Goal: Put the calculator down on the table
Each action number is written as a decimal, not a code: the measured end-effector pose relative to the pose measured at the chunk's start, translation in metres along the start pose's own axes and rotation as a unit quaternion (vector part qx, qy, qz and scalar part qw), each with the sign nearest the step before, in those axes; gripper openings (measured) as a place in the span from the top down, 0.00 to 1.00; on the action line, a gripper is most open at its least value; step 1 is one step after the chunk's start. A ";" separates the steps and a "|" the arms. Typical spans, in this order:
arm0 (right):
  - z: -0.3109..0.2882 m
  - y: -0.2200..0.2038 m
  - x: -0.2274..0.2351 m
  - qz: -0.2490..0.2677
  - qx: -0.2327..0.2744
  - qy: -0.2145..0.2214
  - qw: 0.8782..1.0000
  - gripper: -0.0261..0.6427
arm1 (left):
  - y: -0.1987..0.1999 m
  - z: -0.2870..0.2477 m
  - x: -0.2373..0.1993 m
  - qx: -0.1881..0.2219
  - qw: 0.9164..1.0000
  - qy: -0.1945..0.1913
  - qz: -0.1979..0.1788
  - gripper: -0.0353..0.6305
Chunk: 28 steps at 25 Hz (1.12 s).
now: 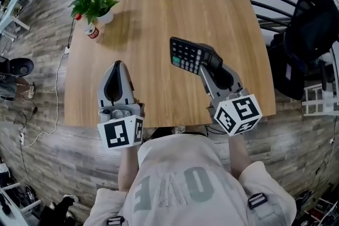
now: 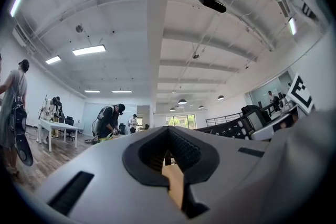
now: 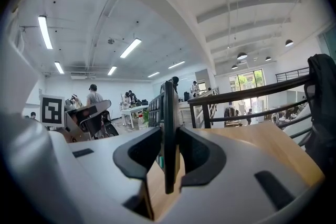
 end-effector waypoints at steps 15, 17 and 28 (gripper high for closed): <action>-0.078 0.003 0.011 0.131 -0.163 0.140 0.968 0.79 | -0.023 -0.014 -0.014 -0.026 1.000 -0.001 -0.008 0.93; -0.095 0.001 0.011 0.164 -0.221 0.192 0.942 0.79 | -0.029 -0.011 -0.014 -0.037 0.999 0.007 -0.001 0.93; -0.168 -0.090 -0.015 0.266 -0.547 0.408 0.681 0.79 | -0.073 -0.004 -0.022 -0.088 0.995 0.027 0.024 0.93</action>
Point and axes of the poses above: the fingertips, and each gripper's own axes: z backward along the fingers, x to its right, y out of its top, the point moved 4 cm from there along z, backward along the fingers, and after that the axes turned 5 degrees about -z, right-handed, at the moved point
